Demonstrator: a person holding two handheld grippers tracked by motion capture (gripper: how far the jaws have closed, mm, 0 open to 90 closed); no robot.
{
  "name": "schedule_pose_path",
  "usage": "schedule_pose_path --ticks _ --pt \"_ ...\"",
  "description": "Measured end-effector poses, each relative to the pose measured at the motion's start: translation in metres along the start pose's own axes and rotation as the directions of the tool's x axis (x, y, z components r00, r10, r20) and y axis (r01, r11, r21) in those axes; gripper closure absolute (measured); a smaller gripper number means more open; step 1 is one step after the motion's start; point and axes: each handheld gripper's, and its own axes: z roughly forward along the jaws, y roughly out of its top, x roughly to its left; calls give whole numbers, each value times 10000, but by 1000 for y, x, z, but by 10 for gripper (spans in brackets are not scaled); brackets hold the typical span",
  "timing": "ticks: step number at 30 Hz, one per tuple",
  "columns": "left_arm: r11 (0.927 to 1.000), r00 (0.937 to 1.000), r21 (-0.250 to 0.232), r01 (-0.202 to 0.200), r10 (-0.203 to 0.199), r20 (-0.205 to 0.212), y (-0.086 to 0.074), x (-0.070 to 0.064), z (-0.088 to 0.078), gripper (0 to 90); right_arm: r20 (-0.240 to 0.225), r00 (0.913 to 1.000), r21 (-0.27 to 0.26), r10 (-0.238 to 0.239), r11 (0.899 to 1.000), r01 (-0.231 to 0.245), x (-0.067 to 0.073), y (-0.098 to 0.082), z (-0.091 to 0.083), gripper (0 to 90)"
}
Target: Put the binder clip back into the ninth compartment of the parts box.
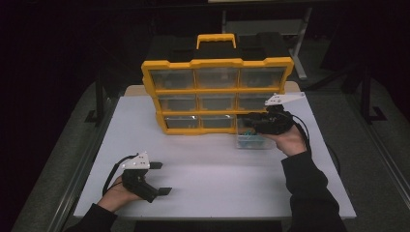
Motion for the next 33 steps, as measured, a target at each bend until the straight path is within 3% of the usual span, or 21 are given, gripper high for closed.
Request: schedule_pose_path --ticks 15,21,33 --pt "10000 10000 -53 41 -41 -51 0 0 -1 0 -635 9975 238 -301 9992 316 24 -11 -11 306" --pt "10000 10000 -83 42 -43 -49 0 1 -2 0 -639 9972 448 -391 9981 420 32 -20 -12 257" --pt "10000 10000 -76 35 -35 -38 0 0 -2 0 -612 9966 311 -546 9979 566 47 -44 -21 144"
